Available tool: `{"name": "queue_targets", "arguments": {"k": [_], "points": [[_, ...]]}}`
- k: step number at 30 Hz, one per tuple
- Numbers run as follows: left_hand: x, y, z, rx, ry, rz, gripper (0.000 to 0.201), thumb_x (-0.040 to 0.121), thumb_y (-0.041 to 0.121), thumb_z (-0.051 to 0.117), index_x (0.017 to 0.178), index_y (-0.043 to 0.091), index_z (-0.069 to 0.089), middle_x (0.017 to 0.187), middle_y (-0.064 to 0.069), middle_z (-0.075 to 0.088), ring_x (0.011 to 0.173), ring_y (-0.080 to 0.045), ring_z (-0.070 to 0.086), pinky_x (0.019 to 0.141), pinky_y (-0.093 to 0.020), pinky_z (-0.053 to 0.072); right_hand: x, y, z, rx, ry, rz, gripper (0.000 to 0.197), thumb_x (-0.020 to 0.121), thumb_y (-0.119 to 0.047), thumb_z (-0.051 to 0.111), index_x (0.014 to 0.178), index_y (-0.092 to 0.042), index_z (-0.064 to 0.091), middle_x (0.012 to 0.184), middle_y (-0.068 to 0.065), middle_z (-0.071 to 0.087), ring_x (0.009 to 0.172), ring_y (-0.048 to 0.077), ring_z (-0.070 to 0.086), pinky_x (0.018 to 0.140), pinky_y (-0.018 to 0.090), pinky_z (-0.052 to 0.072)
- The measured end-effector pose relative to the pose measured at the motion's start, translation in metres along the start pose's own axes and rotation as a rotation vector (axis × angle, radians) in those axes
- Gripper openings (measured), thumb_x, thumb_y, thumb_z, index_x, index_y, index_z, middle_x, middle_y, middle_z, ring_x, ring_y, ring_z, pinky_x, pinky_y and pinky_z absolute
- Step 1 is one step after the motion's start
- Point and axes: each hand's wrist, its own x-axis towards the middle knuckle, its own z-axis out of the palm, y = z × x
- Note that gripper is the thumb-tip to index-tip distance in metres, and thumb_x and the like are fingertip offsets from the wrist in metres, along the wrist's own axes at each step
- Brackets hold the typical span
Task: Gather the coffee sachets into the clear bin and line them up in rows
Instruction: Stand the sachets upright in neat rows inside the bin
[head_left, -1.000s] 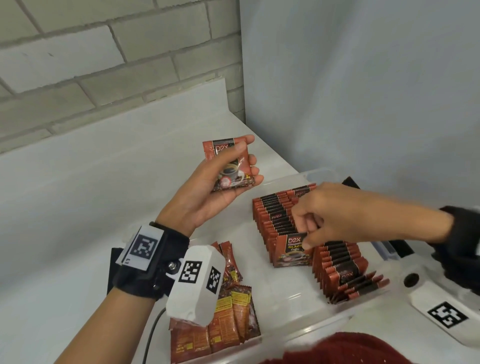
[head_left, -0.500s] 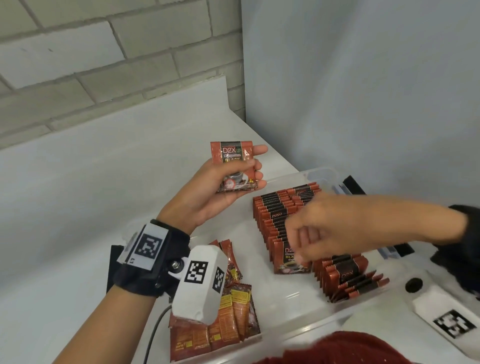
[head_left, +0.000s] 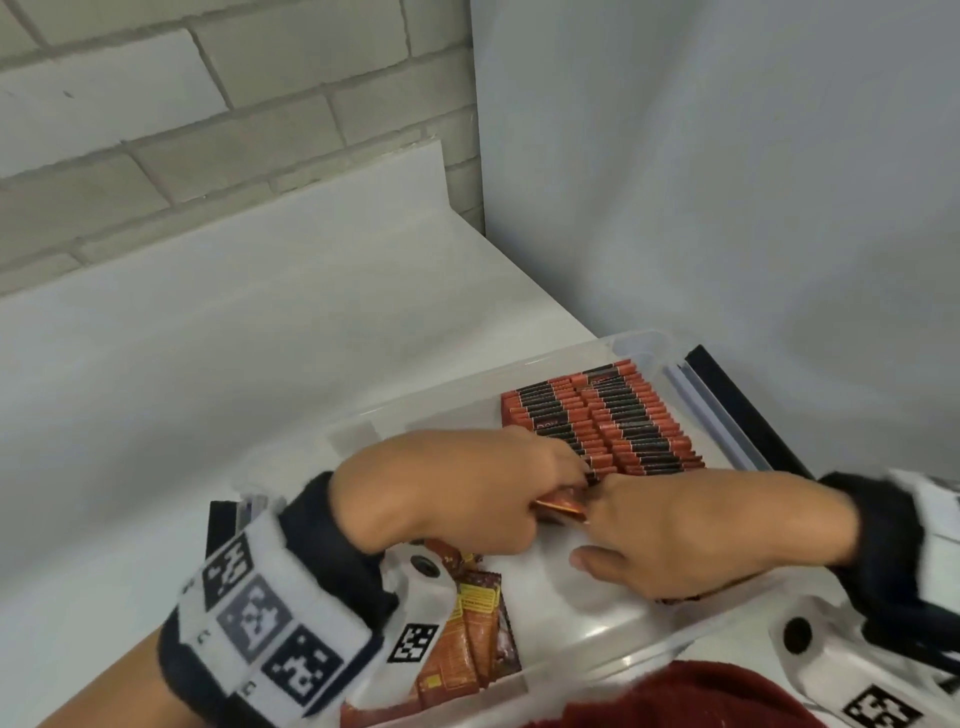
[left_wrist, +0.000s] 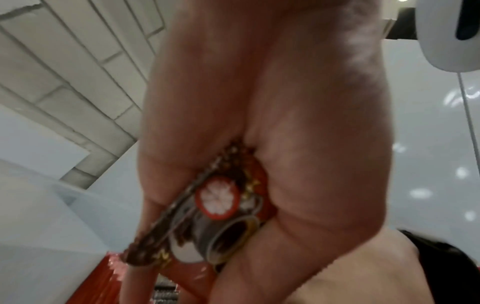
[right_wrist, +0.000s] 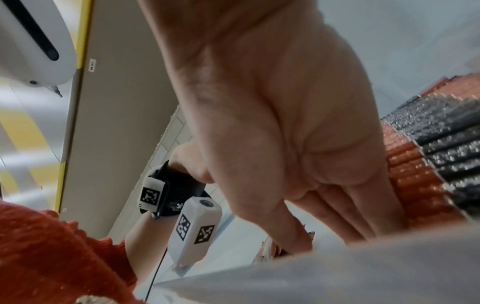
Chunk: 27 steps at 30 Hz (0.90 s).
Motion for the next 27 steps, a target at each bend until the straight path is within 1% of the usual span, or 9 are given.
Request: {"name": "queue_targets", "arguments": {"k": [2, 4, 6, 8, 11, 14, 18, 20, 27], "points": [[-0.002, -0.003, -0.001, -0.025, 0.004, 0.003, 0.053, 0.081, -0.005, 0.045, 0.13, 0.012, 0.053, 0.134, -0.003, 0.052, 0.12, -0.02, 0.049, 0.1, -0.039, 0.041, -0.001, -0.002, -0.002, 0.0, 0.002, 0.012, 0.039, 0.104, -0.036, 0.032, 0.133, -0.011, 0.044, 0.092, -0.002, 0.054, 0.062, 0.009, 0.043, 0.064, 0.021, 0.038], [-0.007, -0.006, -0.005, -0.091, 0.009, 0.014, 0.055, 0.084, -0.005, 0.045, 0.134, 0.016, 0.051, 0.136, 0.002, 0.052, 0.119, -0.011, 0.048, 0.1, -0.025, 0.039, -0.001, -0.001, -0.003, 0.007, -0.008, 0.016, 0.043, 0.104, -0.036, 0.032, 0.139, -0.013, 0.039, 0.117, 0.007, 0.058, 0.081, 0.017, 0.054, 0.079, 0.028, 0.045], [-0.015, -0.011, -0.009, -0.188, 0.067, -0.041, 0.051, 0.091, -0.001, 0.045, 0.136, 0.023, 0.049, 0.135, 0.01, 0.053, 0.117, -0.001, 0.048, 0.098, -0.014, 0.037, -0.002, 0.0, -0.003, 0.019, -0.028, 0.017, 0.045, 0.104, -0.038, 0.033, 0.142, -0.016, 0.037, 0.124, 0.009, 0.056, 0.098, 0.024, 0.059, 0.091, 0.037, 0.049], [-0.02, -0.021, -0.008, -0.313, 0.219, -0.175, 0.038, 0.095, 0.011, 0.047, 0.13, 0.025, 0.052, 0.127, 0.007, 0.06, 0.114, -0.009, 0.055, 0.102, -0.03, 0.042, -0.002, 0.002, -0.003, 0.018, -0.048, 0.016, 0.044, 0.103, -0.039, 0.033, 0.14, -0.016, 0.039, 0.125, 0.007, 0.055, 0.105, 0.025, 0.059, 0.095, 0.041, 0.048], [-0.02, -0.031, 0.005, -0.623, 0.337, -0.454, 0.031, 0.085, 0.03, 0.055, 0.111, 0.013, 0.053, 0.115, -0.009, 0.064, 0.108, -0.031, 0.062, 0.098, -0.052, 0.047, -0.002, 0.004, -0.005, -0.011, -0.054, 0.001, 0.044, 0.103, -0.041, 0.032, 0.137, -0.016, 0.042, 0.124, 0.006, 0.055, 0.105, 0.025, 0.059, 0.094, 0.04, 0.048], [-0.012, -0.022, 0.022, -1.116, 0.262, -0.504, 0.012, 0.091, 0.011, 0.058, 0.102, 0.006, 0.058, 0.113, -0.019, 0.065, 0.11, -0.031, 0.062, 0.1, -0.046, 0.048, -0.002, 0.005, -0.007, -0.022, -0.033, -0.013, 0.043, 0.102, -0.044, 0.034, 0.134, -0.017, 0.045, 0.118, 0.005, 0.057, 0.098, 0.023, 0.06, 0.091, 0.04, 0.051], [-0.002, -0.013, 0.033, -1.629, 0.213, -0.439, 0.024, 0.092, -0.006, 0.049, 0.114, -0.009, 0.058, 0.113, -0.03, 0.064, 0.105, -0.037, 0.062, 0.088, -0.039, 0.055, -0.004, 0.007, -0.008, -0.019, -0.029, -0.033, 0.04, 0.102, -0.042, 0.035, 0.135, -0.02, 0.043, 0.112, 0.006, 0.06, 0.09, 0.021, 0.059, 0.088, 0.039, 0.052], [0.0, -0.013, 0.034, -1.74, 0.258, -0.428, 0.028, 0.091, -0.008, 0.048, 0.118, -0.012, 0.055, 0.112, -0.032, 0.062, 0.102, -0.038, 0.058, 0.084, -0.039, 0.054, -0.005, 0.007, -0.009, -0.03, -0.028, -0.042, 0.04, 0.102, -0.042, 0.036, 0.135, -0.02, 0.04, 0.113, 0.006, 0.06, 0.089, 0.02, 0.059, 0.087, 0.038, 0.052], [0.0, -0.013, 0.036, -1.717, 0.329, -0.519, 0.019, 0.089, -0.009, 0.05, 0.103, -0.011, 0.062, 0.109, -0.03, 0.066, 0.099, -0.037, 0.063, 0.082, -0.038, 0.056, -0.006, 0.007, -0.009, -0.043, -0.035, -0.068, 0.037, 0.102, -0.042, 0.038, 0.124, -0.016, 0.05, 0.107, 0.004, 0.062, 0.089, 0.02, 0.062, 0.085, 0.036, 0.053]]}}
